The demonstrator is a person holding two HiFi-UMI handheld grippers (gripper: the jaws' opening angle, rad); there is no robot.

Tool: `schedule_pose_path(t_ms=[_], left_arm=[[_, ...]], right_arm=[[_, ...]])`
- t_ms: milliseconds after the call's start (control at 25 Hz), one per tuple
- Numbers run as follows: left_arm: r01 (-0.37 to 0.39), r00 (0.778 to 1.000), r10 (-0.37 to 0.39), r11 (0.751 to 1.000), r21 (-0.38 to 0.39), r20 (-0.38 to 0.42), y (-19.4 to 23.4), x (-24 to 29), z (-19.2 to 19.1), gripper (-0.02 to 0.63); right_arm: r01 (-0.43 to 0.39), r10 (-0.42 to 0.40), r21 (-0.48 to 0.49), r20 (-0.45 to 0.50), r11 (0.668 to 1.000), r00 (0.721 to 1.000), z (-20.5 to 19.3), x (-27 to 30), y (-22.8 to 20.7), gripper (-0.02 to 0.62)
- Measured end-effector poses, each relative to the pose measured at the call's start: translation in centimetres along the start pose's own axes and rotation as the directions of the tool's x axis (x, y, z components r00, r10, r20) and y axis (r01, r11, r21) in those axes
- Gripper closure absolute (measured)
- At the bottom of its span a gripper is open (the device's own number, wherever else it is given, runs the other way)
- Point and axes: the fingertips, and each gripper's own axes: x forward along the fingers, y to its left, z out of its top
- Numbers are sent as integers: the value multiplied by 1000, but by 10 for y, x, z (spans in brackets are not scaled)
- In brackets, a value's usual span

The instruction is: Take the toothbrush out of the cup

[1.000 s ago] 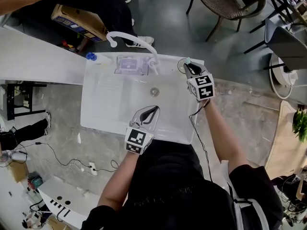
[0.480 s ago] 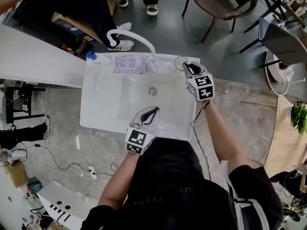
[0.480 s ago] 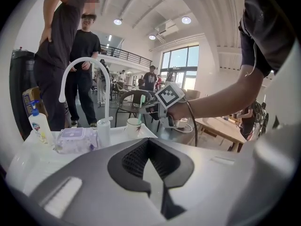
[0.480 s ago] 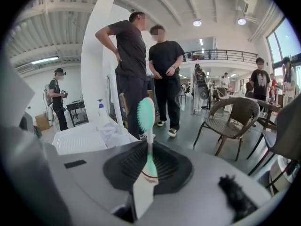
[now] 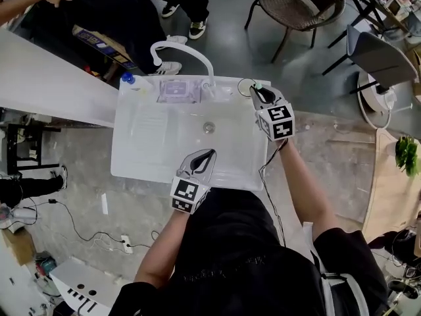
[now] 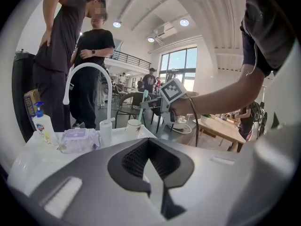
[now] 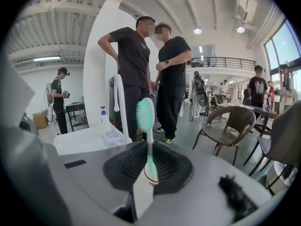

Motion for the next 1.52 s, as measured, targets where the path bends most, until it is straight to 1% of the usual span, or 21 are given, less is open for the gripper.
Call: schedule_pose_path(t_ms=[200,440,640,920,1520], left_arm=[[16,1000,-16,1000,4,-2,-1,-5,-6,598],[42,999,-42,999,16,17,-4,-6,-1,600],[63,997,-64,998,20,31,-6,-4,4,600],[96,995,-98,995,41,34,-12,1,7,600],[117,992,-119,991,64,37,-14,5,14,600]], right_arm=[[2,-2,-19,6,1000,1000,6,-14,6,555],[7,-7,-14,1,1000,1000,5,-33,15,555],[15,-15,18,12,1000,1000,7,-52,18,555],[10,-10,8,9,1000,1000,2,-74,30,555],[23,-23,47,16,999,1000,-8,-107,41,555]])
